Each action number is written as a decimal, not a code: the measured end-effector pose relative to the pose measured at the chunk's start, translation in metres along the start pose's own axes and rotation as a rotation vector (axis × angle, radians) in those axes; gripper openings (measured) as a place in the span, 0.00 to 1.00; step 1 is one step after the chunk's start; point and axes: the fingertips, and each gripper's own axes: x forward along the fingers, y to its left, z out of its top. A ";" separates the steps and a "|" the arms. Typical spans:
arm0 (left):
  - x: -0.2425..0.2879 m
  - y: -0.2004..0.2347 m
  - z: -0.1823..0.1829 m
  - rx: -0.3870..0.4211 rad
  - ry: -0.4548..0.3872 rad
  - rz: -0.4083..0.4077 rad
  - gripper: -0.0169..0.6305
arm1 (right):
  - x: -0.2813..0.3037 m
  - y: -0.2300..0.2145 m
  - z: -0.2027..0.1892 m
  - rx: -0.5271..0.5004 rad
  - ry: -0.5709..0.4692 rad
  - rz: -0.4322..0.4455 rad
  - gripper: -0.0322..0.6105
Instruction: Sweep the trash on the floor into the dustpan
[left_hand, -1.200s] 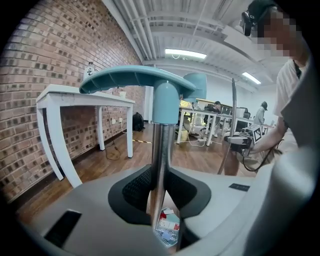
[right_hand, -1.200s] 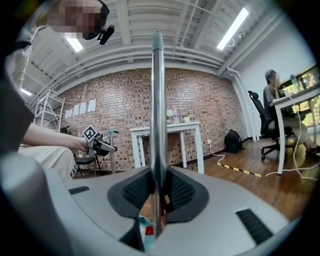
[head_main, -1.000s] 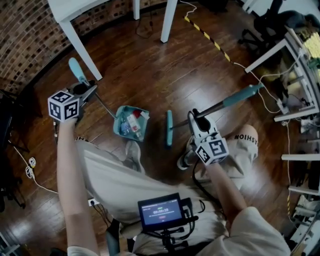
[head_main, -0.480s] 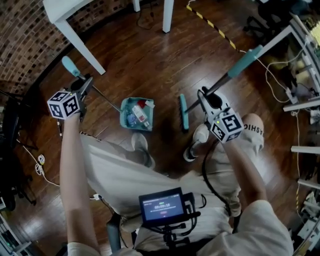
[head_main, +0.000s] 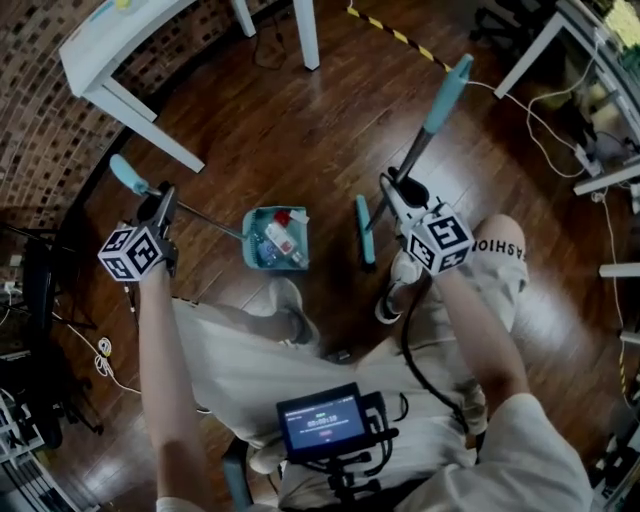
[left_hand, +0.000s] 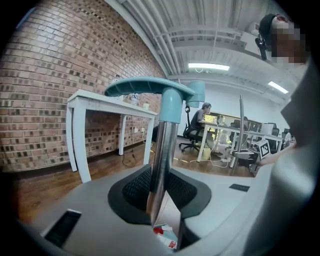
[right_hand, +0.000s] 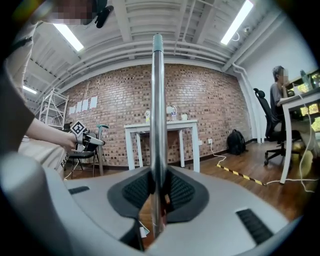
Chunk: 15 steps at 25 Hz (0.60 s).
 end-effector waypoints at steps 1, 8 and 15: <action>0.000 -0.003 0.000 -0.003 -0.007 0.008 0.14 | 0.001 -0.004 0.000 0.005 0.000 -0.009 0.18; 0.002 -0.019 0.011 -0.021 -0.059 0.032 0.14 | 0.005 -0.022 0.000 0.004 -0.004 -0.048 0.18; 0.022 -0.030 0.004 -0.033 -0.049 0.076 0.14 | 0.007 -0.035 0.001 0.041 0.000 -0.088 0.18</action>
